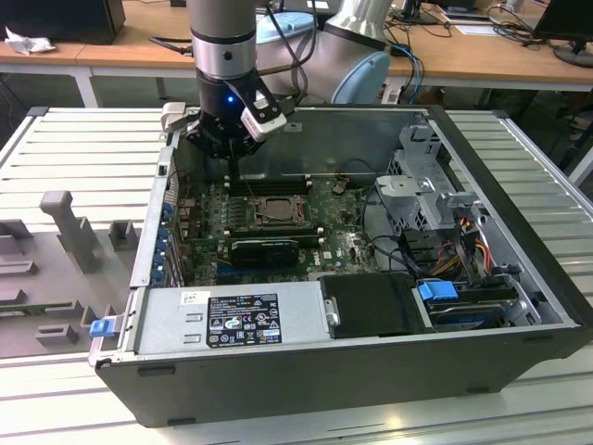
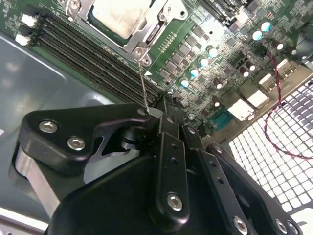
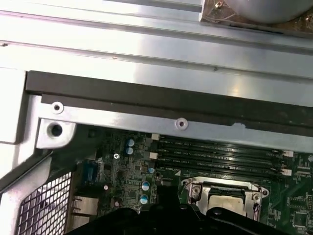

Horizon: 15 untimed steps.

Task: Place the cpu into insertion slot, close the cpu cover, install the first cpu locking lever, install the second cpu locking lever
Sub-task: 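Install the first cpu locking lever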

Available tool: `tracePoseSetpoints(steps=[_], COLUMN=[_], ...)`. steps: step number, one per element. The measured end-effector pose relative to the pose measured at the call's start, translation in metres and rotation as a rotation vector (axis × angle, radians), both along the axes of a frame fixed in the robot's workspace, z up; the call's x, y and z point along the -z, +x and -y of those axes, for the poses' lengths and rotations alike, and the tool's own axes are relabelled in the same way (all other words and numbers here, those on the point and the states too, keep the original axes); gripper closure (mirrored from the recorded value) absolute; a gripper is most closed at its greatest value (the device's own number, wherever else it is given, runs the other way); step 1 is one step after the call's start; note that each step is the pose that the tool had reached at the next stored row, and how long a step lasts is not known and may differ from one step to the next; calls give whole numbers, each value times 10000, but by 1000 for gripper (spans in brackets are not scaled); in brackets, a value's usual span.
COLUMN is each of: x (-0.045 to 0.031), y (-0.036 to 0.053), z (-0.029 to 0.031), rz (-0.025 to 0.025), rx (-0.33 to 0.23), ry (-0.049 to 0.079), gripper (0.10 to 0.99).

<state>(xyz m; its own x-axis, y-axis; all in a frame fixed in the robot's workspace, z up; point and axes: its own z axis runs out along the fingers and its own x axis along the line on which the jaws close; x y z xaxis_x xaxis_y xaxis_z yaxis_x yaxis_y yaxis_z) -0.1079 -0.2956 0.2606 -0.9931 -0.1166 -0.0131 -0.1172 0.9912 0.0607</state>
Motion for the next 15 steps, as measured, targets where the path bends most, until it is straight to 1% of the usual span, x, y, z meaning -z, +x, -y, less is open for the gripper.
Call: tracePoseSetpoints(steps=[3, 4, 5, 7, 9, 10, 11, 12, 13, 15], x=[1, 1, 1, 3, 4, 5, 7, 9, 20, 61], y=[60, 102, 166, 331, 409, 449, 470, 478, 484, 493], z=[0, 0, 0, 0, 0, 0, 1, 0, 0, 0], rz=[0, -1, -2, -8, -10, -10, -9, -9, -8, -8], rx=[1, 3, -1, 1, -1, 1, 5, 32, 90, 106], ry=[-1, -1, -1, -1, -1, 19, 119, 322, 494, 512], gripper=[980, 980, 980, 980, 980, 980, 980, 980, 980, 980])
